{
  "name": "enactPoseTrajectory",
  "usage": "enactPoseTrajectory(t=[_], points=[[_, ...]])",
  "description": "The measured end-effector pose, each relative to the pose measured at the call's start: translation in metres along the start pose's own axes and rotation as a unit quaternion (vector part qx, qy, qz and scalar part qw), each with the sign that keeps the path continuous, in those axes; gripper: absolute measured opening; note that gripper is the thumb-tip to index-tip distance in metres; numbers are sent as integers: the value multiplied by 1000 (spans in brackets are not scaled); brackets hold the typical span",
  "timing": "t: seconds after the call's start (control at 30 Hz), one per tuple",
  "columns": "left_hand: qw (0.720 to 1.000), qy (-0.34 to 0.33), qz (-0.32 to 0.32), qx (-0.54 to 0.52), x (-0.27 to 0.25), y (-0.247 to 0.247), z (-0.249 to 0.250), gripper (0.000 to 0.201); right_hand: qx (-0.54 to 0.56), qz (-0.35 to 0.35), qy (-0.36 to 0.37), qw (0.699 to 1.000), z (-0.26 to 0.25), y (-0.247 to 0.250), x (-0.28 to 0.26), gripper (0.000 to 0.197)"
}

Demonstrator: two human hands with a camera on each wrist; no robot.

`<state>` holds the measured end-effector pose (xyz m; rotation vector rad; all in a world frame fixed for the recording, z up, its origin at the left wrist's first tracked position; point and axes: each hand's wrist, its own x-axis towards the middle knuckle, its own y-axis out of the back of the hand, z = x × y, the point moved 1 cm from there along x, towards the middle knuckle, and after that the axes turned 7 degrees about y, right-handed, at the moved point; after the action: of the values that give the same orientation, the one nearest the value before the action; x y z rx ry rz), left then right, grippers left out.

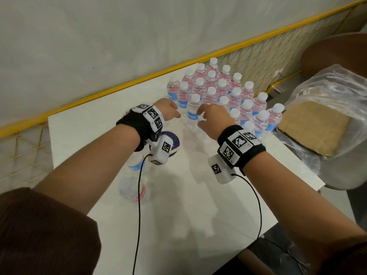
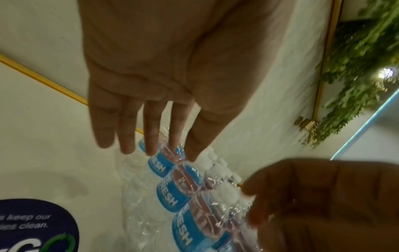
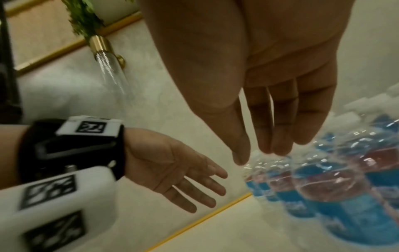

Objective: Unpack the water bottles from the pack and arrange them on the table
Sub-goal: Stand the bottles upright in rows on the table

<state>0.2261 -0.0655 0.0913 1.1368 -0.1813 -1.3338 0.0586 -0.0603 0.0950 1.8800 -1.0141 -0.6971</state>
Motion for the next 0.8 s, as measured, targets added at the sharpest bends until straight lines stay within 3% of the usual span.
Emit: enactPoseTrajectory(t=[0.2,0.37,0.6,0.8], points=[[988,14,-14,151,-62,33,-34,44,27,-151,82,985,-55,-32,-56,26],[983,45,-14,176,-83,39,-84,47,52,-200,119,971,-95,-65,-83,36],[993,90,-74,6,-92,13,-145,57,76,-208,139,965,-134,-105,-95,65],[984,45,-51,-166,-101,-8,-168,44,98,-193,95,972,-145,-134,-107,80]])
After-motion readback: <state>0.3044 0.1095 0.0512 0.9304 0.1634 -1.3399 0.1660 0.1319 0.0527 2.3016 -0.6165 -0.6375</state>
